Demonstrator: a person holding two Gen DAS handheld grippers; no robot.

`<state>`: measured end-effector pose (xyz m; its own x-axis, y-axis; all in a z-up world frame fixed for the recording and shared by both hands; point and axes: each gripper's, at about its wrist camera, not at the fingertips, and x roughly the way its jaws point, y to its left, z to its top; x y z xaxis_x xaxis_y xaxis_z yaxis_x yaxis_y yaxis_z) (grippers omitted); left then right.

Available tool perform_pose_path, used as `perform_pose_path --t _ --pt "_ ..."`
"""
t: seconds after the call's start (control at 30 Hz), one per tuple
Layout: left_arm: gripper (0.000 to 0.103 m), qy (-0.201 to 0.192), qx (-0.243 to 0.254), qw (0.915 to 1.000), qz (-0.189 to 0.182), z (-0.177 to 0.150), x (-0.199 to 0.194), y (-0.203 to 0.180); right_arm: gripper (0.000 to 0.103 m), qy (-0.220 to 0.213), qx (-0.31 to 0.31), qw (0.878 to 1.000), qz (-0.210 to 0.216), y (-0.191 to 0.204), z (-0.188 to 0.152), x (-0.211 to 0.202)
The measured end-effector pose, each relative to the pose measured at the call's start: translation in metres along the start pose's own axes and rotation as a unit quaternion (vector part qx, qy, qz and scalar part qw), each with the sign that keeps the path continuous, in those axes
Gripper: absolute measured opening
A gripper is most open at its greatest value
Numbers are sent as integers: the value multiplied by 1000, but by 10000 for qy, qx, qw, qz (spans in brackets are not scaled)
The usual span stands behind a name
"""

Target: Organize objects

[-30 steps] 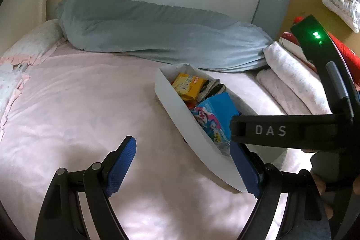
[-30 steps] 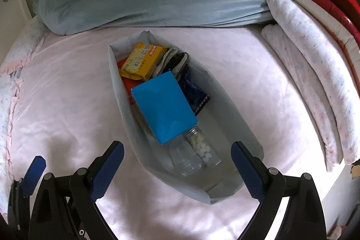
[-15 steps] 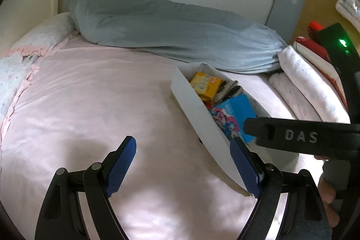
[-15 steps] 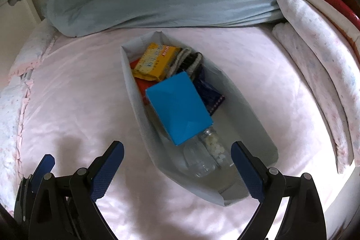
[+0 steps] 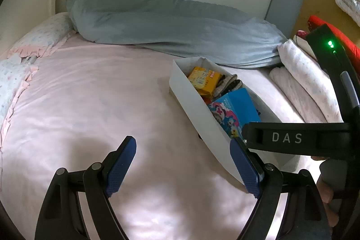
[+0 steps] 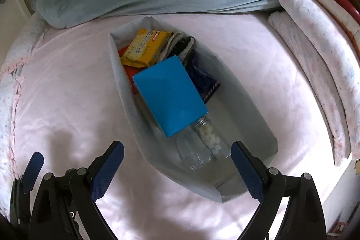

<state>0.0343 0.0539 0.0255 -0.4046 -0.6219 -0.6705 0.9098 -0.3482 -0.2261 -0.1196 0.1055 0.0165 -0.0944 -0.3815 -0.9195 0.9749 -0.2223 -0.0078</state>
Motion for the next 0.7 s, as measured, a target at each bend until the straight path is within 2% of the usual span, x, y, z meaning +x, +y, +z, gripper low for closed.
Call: perform_pose_path --t 0.7 --pt "85 40 23 10000 18 -2 1 -2 96 97 -61 9999 1 1 -2 4"
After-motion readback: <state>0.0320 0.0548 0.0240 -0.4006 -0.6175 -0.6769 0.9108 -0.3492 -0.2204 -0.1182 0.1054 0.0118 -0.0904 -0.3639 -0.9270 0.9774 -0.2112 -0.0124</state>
